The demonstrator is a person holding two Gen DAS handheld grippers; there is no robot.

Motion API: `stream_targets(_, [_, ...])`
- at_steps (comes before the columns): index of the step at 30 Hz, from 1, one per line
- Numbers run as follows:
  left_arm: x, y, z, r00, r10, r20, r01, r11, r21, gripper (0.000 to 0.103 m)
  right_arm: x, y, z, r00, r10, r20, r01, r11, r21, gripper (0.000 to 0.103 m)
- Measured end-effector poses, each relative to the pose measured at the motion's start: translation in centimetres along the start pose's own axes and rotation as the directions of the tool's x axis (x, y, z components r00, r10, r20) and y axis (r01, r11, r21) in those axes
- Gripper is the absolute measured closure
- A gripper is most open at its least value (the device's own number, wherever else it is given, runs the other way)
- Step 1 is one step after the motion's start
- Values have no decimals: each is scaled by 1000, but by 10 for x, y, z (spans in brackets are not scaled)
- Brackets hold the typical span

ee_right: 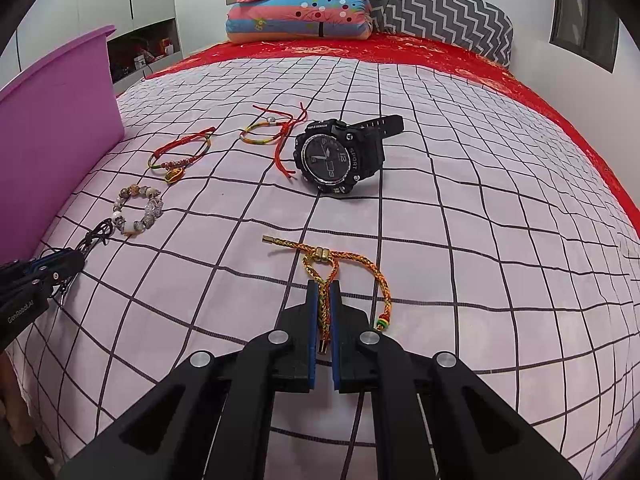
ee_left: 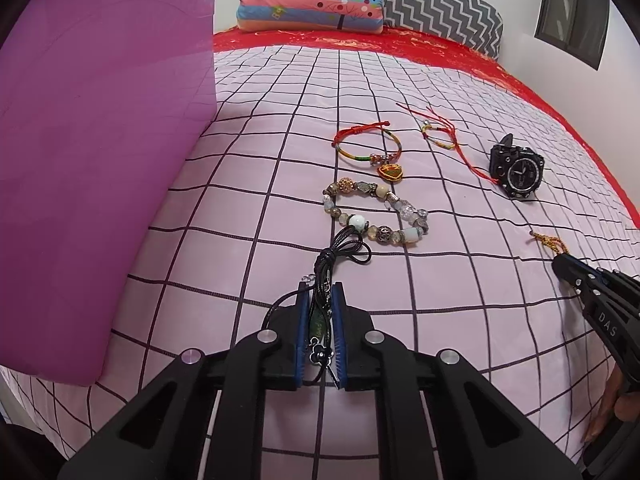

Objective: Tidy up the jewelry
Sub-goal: 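Close right tool on gold braided bracelet while left tool closes on black cord necklace, then carry the held bracelet and necklace with both tools over the purple basin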

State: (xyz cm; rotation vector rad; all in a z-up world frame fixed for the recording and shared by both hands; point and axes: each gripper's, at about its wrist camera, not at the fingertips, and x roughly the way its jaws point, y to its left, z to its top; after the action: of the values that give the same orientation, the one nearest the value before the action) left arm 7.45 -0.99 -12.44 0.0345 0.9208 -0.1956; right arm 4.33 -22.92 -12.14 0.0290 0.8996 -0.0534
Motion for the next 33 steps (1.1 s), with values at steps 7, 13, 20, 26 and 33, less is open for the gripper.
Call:
stream_targets(7, [-13, -4, -4, 999, -36, 4, 36, 999, 7, 92, -13, 0, -5, 1000, 11, 3, -11, 1000, 16, 97])
stream_targets(13, [-20, -9, -9, 998, -60, -15, 61, 998, 17, 92, -28, 2, -11, 999, 36, 2, -36, 999, 34, 97])
stream_targets(20, [-38, -15, -15, 996, -92, -24, 92, 995, 27, 92, -53, 8, -20, 997, 74, 15, -74, 996, 48, 97])
stream_targets(26, [-66, -22, -18, 995, -102, 5, 102, 993, 59, 92, -78, 12, -24, 995, 93, 46, -95, 994, 57, 97])
stream_targets(33, [-100, -19, -12, 995, -97, 35, 95, 994, 60, 92, -109, 22, -16, 988, 116, 104, -122, 991, 48, 97])
